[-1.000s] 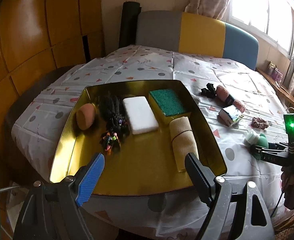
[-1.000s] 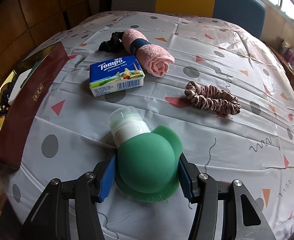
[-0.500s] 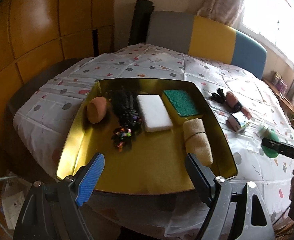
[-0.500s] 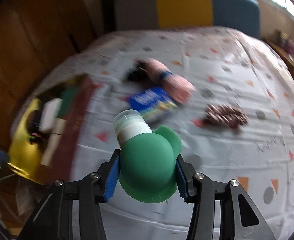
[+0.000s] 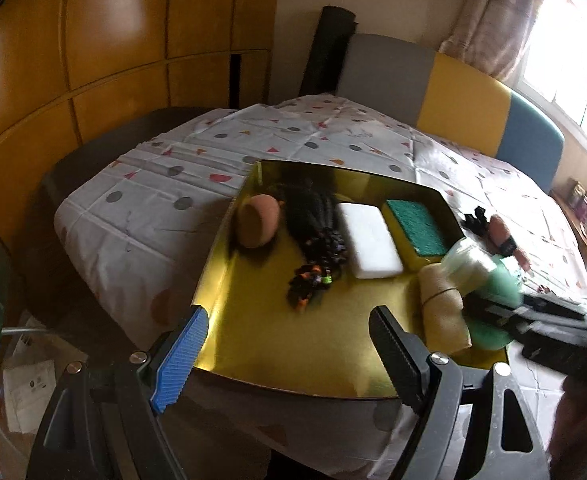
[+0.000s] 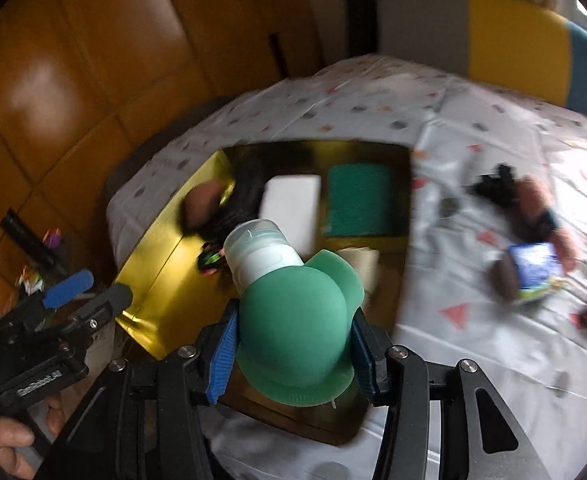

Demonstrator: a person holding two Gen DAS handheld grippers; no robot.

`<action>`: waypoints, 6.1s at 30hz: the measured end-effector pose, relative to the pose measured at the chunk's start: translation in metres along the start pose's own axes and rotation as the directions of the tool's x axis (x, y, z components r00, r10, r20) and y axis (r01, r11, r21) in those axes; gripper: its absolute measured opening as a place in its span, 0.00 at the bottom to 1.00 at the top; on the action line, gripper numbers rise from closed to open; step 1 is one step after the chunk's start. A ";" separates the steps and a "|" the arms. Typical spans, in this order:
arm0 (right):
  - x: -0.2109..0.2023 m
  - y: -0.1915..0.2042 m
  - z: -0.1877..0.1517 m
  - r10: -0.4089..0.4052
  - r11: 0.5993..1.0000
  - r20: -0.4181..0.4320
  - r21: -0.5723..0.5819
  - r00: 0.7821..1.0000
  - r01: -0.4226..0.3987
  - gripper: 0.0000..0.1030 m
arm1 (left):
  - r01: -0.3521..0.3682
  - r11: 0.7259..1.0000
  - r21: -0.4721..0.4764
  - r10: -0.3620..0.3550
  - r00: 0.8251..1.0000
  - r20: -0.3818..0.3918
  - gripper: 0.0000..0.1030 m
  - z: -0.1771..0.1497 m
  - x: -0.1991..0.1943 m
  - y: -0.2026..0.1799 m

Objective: Organize soft objects
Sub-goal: 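Carry the green silicone brush into the gold tray and open the right tool, then withdraw the right tool while the left tool moves to the black scrunchie, then grasp the black scrunchie with the left tool and lift it, then grasp the pink rolled towel with the right tool while the left holds the scrunchie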

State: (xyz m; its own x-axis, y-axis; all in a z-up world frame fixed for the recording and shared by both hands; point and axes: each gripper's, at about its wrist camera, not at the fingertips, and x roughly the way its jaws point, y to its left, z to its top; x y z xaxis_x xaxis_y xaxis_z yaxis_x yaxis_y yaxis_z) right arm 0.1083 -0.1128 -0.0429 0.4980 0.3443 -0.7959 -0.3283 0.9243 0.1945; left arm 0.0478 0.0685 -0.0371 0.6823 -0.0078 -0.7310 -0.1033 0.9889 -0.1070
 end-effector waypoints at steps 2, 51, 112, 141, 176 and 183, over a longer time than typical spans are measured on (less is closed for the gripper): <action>0.020 0.011 0.001 -0.014 0.999 -0.035 -0.036 0.999 0.013 0.50 | -0.003 1.000 -0.012 0.003 1.000 -0.002 0.82 0.000 0.001 0.004; -0.104 -0.202 -0.048 -0.454 0.873 0.081 0.240 0.888 0.425 0.81 | 0.070 0.970 0.232 -0.072 0.997 0.003 0.82 0.004 -0.015 -0.080; -0.138 -0.308 -0.090 -0.349 0.696 0.078 0.688 0.934 0.203 0.87 | 0.247 0.946 0.210 -0.161 0.920 -0.357 0.20 0.113 0.257 -0.329; -0.153 -0.327 -0.108 -0.404 0.616 0.061 0.756 0.913 0.222 0.85 | 0.461 0.801 0.382 -0.286 0.855 -0.432 0.15 -0.027 0.076 -0.298; -0.112 -0.302 -0.088 -0.340 0.748 0.008 0.609 0.940 0.265 0.85 | 0.447 0.723 0.526 -0.406 0.892 -0.201 0.40 -0.091 0.082 -0.292; -0.071 -0.276 -0.017 -0.285 0.875 -0.011 0.406 0.958 0.265 0.84 | 0.462 0.723 0.514 -0.425 0.884 -0.195 0.40 -0.092 0.082 -0.290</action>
State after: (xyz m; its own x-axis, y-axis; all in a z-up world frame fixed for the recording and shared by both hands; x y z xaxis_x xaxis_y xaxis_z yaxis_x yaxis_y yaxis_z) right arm 0.1501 -0.3953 -0.0494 0.5624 0.0643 -0.8244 0.1705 0.9665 0.1918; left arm 0.0675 -0.2320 -0.1279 0.5057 -0.4565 -0.7320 0.6121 0.7878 -0.0685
